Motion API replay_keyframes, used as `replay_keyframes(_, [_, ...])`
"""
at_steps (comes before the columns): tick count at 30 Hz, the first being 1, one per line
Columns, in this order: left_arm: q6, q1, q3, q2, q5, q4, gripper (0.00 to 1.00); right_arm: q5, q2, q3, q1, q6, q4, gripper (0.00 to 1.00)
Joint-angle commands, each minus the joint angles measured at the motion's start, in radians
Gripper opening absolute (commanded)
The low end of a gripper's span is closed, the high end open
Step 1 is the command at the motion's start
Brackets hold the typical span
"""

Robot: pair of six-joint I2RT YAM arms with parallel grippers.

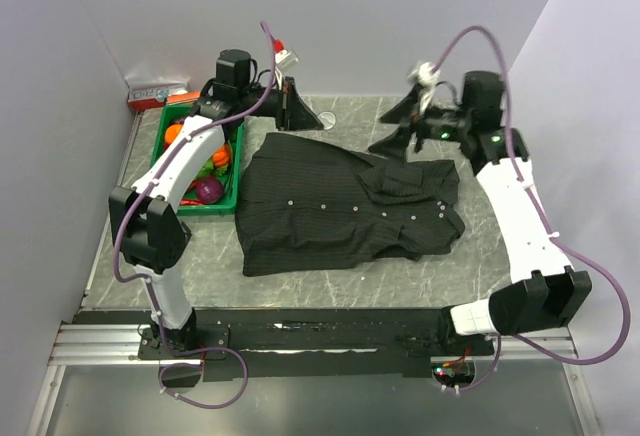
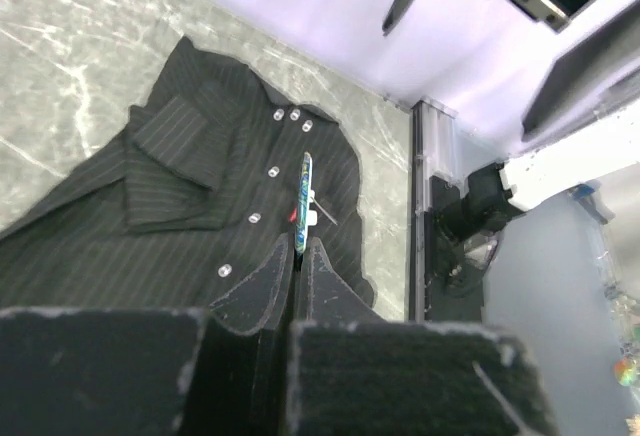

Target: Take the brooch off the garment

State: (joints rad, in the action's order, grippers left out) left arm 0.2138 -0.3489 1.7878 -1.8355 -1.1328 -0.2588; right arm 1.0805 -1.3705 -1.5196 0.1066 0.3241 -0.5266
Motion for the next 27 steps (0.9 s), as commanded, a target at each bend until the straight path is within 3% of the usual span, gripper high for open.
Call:
replay_keyframes(1, [-0.273,-0.041,0.051,0.091,0.004,-0.215,0.01,-0.092,0.112,0.077,0.148,0.164,0.069,0.98])
replay_keyframes(3, [-0.312,-0.053,0.048,0.116,0.004,-0.246,0.01,-0.211,0.126,0.111,0.223,0.170,0.091,0.97])
replay_keyframes(12, [-0.304,-0.087,-0.013,0.170,-0.048,-0.223,0.01,-0.284,0.085,0.076,0.235,0.116,0.142,0.95])
replay_keyframes(16, [-0.338,-0.098,-0.002,0.168,-0.048,-0.249,0.01,-0.257,0.065,0.061,0.235,0.069,0.169,0.89])
replay_keyframes(20, [-0.375,-0.107,0.012,0.165,-0.041,-0.278,0.01,-0.135,0.047,0.038,0.235,0.035,0.200,0.82])
replay_keyframes(27, [-0.409,-0.121,0.062,0.128,-0.038,-0.292,0.01,-0.085,0.007,-0.013,0.243,0.049,0.160,0.63])
